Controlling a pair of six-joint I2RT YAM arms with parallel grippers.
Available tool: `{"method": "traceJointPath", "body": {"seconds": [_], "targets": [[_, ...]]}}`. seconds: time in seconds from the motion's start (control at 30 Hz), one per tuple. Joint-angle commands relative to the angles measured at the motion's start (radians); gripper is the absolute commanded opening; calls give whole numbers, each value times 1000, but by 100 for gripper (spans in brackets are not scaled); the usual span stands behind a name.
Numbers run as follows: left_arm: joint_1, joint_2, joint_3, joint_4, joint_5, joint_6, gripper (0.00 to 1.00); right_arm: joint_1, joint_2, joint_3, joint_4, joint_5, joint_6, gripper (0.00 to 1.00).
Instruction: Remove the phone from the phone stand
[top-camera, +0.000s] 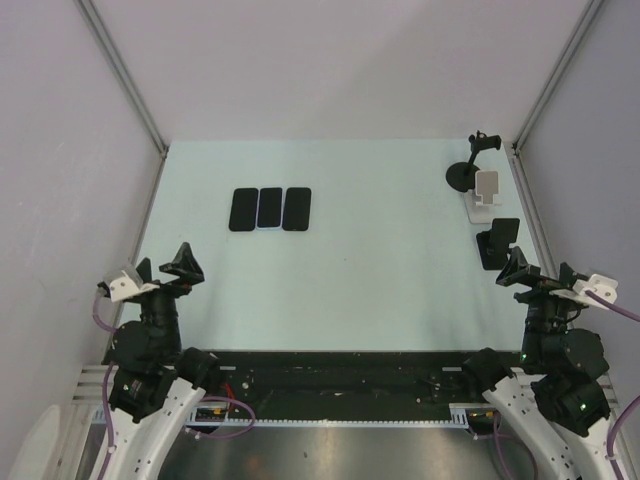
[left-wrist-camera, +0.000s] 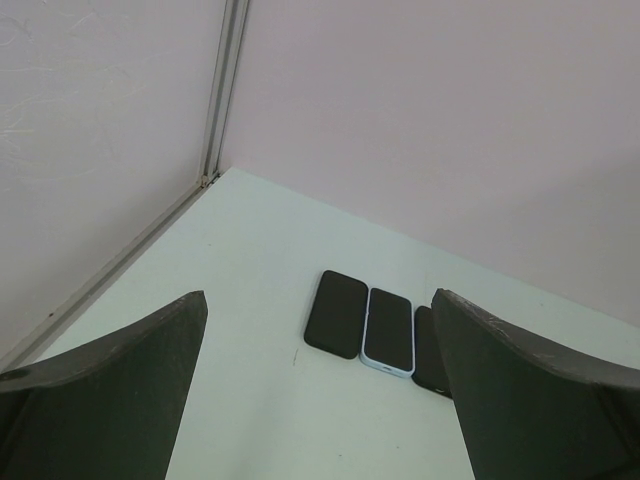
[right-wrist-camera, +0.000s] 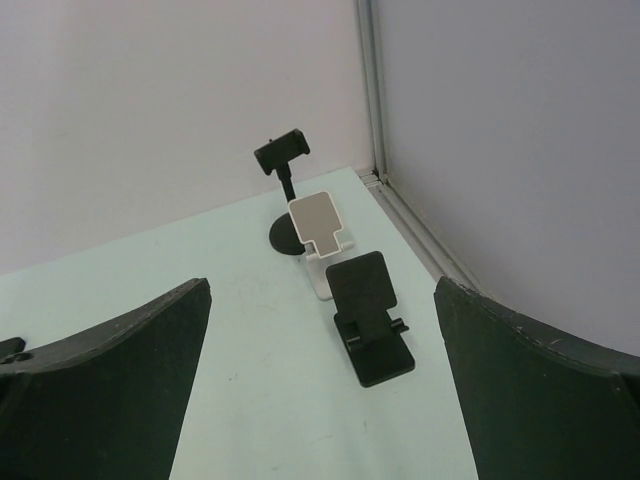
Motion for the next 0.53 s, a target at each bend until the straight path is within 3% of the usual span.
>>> {"method": "traceJointPath", "body": {"seconds": [0.0, 0.5], "targets": [[8, -63, 3, 21, -28, 13, 100, 12, -6, -9, 20, 64, -7, 100], [31, 9, 21, 20, -46, 30, 100, 12, -6, -35, 45, 43, -4, 100]]}}
